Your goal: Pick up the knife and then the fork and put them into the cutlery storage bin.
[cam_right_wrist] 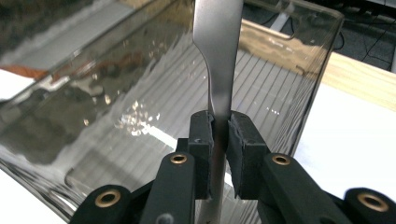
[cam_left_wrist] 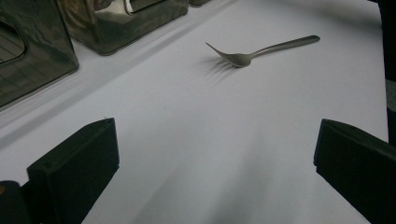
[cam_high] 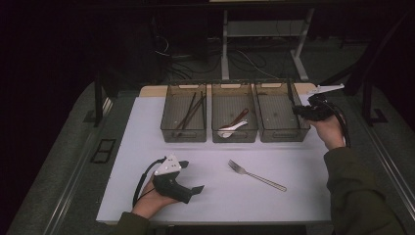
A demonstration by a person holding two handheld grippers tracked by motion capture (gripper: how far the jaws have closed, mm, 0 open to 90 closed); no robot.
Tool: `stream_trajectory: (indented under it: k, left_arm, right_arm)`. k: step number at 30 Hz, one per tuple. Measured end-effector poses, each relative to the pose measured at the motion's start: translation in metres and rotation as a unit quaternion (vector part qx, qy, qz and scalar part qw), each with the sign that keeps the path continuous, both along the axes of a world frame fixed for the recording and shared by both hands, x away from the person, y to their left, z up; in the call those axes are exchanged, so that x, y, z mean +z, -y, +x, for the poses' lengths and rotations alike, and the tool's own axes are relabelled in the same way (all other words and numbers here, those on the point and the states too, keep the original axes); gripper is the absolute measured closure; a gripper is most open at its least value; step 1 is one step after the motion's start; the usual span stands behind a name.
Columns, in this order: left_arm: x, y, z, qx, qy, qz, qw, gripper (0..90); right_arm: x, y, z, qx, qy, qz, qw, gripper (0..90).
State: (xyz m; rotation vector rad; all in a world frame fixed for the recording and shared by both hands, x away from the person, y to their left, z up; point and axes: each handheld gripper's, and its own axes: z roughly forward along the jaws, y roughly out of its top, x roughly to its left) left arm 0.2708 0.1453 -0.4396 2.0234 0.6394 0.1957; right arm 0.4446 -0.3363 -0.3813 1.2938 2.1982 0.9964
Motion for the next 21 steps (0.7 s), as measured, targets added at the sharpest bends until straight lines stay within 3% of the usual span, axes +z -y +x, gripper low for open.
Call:
stream_trajectory:
  k: [6, 21]
  left_arm:
    - [0.0, 0.0, 0.0, 0.0, 0.0, -0.001, 1.0, 0.0]
    - [0.0, 0.0, 0.0, -0.001, -0.001, -0.001, 1.0, 0.0]
  right_arm:
    - [-0.006, -0.006, 0.004, 0.015, -0.023, -0.033, 0.9991, 79.7]
    - [-0.011, -0.017, 0.013, 0.031, -0.061, -0.07, 0.9952, 79.2]
